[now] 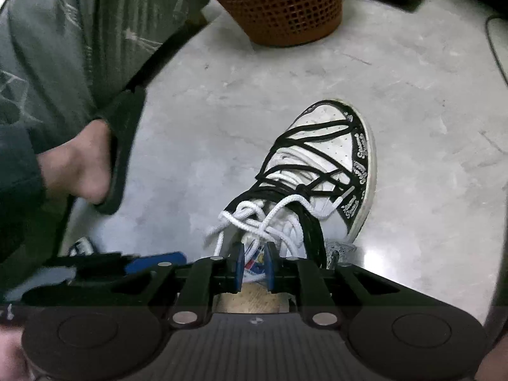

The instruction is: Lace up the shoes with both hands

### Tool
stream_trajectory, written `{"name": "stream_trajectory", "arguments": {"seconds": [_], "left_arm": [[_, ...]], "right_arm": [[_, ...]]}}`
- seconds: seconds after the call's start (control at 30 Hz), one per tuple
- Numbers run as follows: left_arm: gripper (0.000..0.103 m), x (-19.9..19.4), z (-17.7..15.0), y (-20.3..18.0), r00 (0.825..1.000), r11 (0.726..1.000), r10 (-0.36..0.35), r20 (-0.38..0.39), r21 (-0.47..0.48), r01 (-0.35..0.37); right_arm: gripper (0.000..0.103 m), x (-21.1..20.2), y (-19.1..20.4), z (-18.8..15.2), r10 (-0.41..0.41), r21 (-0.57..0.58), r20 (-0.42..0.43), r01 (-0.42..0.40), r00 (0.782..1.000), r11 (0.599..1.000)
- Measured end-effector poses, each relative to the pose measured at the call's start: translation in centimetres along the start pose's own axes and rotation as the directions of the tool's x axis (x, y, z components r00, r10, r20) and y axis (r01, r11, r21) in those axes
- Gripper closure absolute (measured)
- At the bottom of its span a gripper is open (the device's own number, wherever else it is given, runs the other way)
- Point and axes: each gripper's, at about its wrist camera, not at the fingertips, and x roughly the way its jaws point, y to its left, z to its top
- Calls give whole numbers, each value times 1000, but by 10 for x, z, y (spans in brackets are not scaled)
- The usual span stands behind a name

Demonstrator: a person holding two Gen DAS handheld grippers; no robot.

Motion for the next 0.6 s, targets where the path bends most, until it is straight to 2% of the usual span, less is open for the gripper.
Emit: {"name": "stream_trajectory", "arguments": {"seconds": [0.1, 0.3, 0.37, 0.5, 0.6], "left_arm": [[67, -2, 0, 0, 1000, 1000, 1, -3, 13, -1], [67, -5, -3, -3, 1000, 1000, 2, -4, 15, -2], [66, -5, -4, -3, 1000, 1000, 1, -3, 9, -1], [66, -6, -3, -4, 1000, 1000, 2, -3, 7, -2], [66, -7, -4, -4, 1000, 1000, 3, -3, 6, -3]], "right_arm": [[88, 7, 17, -1, -94, -17, 30, 94, 995, 995], [91, 17, 23, -4, -131, -16, 57, 132, 990, 991], [99, 14, 16, -4, -101, 14, 48, 100, 994, 995], [100, 7, -3, -8, -18, 76, 22, 16, 1000, 997], [100, 0, -11, -13, 90, 82, 17, -91, 996, 992]]}}
